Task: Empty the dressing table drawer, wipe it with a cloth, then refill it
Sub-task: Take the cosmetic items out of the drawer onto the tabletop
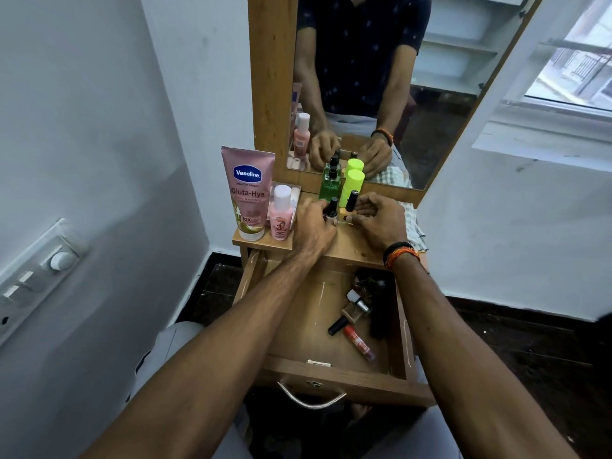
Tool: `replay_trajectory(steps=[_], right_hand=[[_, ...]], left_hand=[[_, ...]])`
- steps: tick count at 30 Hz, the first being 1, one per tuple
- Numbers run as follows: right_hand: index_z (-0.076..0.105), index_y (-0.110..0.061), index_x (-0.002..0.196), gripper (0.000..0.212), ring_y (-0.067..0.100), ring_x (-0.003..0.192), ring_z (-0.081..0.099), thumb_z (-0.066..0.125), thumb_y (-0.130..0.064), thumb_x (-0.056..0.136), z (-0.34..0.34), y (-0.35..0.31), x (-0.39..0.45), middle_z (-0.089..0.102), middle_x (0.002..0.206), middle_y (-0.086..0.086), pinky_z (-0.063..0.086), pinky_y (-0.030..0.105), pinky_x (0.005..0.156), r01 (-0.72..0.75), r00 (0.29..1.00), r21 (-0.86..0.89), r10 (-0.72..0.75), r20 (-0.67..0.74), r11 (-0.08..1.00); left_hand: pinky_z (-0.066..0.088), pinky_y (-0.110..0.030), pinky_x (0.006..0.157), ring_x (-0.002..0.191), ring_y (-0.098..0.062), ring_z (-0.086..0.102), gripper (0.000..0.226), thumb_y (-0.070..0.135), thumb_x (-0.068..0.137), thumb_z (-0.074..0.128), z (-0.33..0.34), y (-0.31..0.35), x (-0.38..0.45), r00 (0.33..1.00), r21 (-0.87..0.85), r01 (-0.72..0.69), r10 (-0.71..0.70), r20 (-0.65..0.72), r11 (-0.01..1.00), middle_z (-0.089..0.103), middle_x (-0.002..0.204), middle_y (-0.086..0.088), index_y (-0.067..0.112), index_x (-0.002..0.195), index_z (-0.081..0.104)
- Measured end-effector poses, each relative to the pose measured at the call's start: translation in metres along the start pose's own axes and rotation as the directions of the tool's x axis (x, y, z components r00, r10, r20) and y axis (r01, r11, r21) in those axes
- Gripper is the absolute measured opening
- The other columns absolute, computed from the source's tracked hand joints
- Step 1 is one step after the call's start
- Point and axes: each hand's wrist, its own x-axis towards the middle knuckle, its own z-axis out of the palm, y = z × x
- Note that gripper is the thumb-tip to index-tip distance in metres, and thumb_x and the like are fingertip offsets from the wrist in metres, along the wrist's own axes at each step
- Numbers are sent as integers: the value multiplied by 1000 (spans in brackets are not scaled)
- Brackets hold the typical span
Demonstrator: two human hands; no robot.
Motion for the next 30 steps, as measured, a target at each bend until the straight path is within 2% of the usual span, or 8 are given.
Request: replay_trajectory(steps=[3,8,12,17,26,30], right_hand=[[74,-13,95,27,4,77,67,87,-11,72,2,1,2,73,88,-4,55,13,72,-9,1000,-39,8,-20,999],[75,-17,94,24,5,79,67,87,-17,74,5,2,2,73,87,-7,55,20,76,-25,998,-64,22,-53,998],[75,-17,96,23,-1,75,63,86,-19,75,8,2,0,71,87,-9,54,18,75,-29,997,-71,23,-79,997],[75,-17,94,23,3,77,66,86,-19,74,11,3,1,72,86,-8,58,23,78,-43,994,-67,36,-105,997],[75,-17,97,22,5,81,67,84,-14,77,15,1,-2,73,89,-6,59,26,81,-51,986,-62,40,-161,997],[75,-17,97,21,4,81,64,83,-13,78,16,0,-1,72,89,-6,58,25,81,-47,986,-66,36,-164,997]], left_hand=[[45,-25,91,115,-21,56,40,14,91,70,1,1,4,1000,-1,8,-8,-28,1000,58,124,-8,7,130,64],[46,-25,89,112,-21,59,35,11,87,72,4,-1,7,997,-31,-5,3,-77,1000,63,122,-8,6,121,67],[53,-28,85,102,-19,62,27,8,84,75,6,-1,9,993,-73,-4,-5,-119,997,67,112,-6,8,110,68],[55,-30,81,95,-18,64,25,6,81,77,7,-2,9,989,-120,3,-21,-149,993,68,105,-5,9,104,67],[47,-20,70,89,-13,61,21,5,82,77,8,-1,10,986,-135,22,-43,-160,991,68,99,-4,8,101,67],[56,-28,75,92,-16,63,23,3,82,76,12,-4,11,984,-127,31,-52,-171,991,68,100,-3,9,102,66]])
